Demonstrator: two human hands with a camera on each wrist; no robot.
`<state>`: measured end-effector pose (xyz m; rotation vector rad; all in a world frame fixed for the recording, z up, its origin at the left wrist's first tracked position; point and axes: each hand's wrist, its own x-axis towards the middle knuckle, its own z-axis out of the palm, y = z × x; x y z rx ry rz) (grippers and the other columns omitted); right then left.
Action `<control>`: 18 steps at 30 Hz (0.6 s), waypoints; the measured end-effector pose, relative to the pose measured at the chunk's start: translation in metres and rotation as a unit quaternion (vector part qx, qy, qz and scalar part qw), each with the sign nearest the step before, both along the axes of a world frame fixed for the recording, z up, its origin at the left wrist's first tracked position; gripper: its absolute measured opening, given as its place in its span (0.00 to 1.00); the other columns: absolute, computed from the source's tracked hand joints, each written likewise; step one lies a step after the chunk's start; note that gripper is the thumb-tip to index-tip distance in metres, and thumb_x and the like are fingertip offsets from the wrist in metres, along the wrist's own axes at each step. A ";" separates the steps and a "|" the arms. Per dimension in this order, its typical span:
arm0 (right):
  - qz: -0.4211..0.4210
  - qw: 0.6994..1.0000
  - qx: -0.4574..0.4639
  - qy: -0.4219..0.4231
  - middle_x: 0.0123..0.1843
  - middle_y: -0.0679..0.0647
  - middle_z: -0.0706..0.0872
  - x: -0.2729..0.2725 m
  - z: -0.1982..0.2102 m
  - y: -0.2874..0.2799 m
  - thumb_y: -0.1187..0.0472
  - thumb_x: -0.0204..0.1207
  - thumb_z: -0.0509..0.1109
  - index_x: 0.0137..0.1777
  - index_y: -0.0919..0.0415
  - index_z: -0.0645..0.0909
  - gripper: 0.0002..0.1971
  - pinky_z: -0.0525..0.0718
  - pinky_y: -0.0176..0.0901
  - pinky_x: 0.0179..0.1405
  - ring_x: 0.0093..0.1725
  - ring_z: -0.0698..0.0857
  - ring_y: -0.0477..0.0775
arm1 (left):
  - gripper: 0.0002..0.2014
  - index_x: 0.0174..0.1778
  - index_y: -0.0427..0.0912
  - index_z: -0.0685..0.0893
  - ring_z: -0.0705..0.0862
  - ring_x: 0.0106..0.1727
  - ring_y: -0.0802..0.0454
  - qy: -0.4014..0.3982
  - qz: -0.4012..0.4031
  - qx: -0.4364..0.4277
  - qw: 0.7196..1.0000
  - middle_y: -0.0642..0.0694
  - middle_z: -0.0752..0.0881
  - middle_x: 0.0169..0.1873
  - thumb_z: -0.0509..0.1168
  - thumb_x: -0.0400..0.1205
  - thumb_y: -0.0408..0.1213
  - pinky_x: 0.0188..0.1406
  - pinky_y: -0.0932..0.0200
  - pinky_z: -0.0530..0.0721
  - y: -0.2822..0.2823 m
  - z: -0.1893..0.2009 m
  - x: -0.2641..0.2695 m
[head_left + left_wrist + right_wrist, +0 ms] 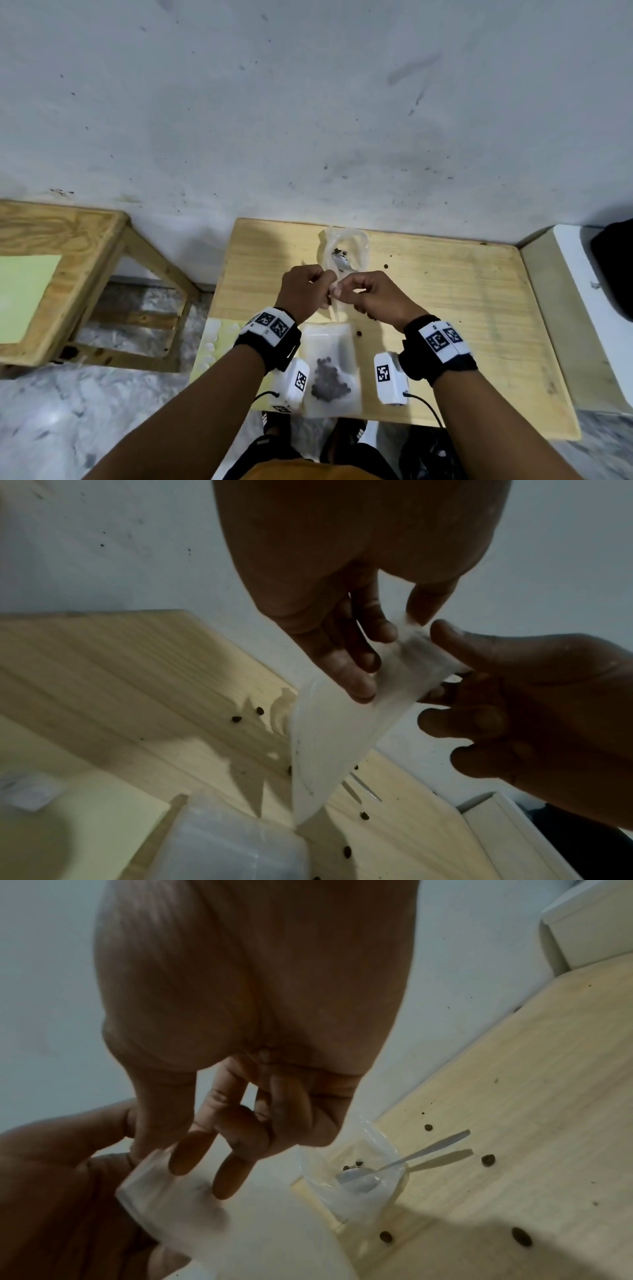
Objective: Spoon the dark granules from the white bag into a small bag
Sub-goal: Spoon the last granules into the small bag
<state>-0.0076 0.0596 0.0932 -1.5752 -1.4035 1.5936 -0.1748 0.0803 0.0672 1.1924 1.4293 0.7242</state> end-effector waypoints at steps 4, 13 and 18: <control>-0.003 1.000 0.013 -0.009 0.47 0.58 0.88 -0.006 0.003 -0.001 0.68 0.76 0.77 0.48 0.70 0.87 0.05 0.70 0.21 0.24 0.23 0.78 0.33 | 0.14 0.25 0.28 0.79 0.90 0.29 0.35 -0.010 -0.011 -0.020 1.000 0.40 0.84 0.20 0.63 0.73 0.34 0.43 0.31 0.89 0.002 0.004 -0.003; -0.102 0.995 -0.011 -0.003 0.21 0.44 0.73 -0.008 -0.010 0.009 0.70 0.77 0.74 0.32 0.60 0.75 0.15 0.66 0.32 0.16 0.16 0.68 0.42 | 0.16 0.27 0.23 0.76 0.89 0.24 0.44 0.069 -0.065 0.026 0.995 0.34 0.86 0.22 0.65 0.78 0.32 0.31 0.45 0.91 0.005 0.008 -0.003; -0.114 0.984 0.075 -0.112 0.29 0.57 0.82 -0.005 -0.021 0.013 0.70 0.74 0.73 0.33 0.64 0.75 0.11 0.68 0.26 0.16 0.18 0.75 0.40 | 0.16 0.22 0.31 0.75 0.88 0.21 0.46 0.106 -0.096 0.017 0.990 0.32 0.85 0.21 0.65 0.76 0.34 0.23 0.61 0.81 0.006 0.005 -0.001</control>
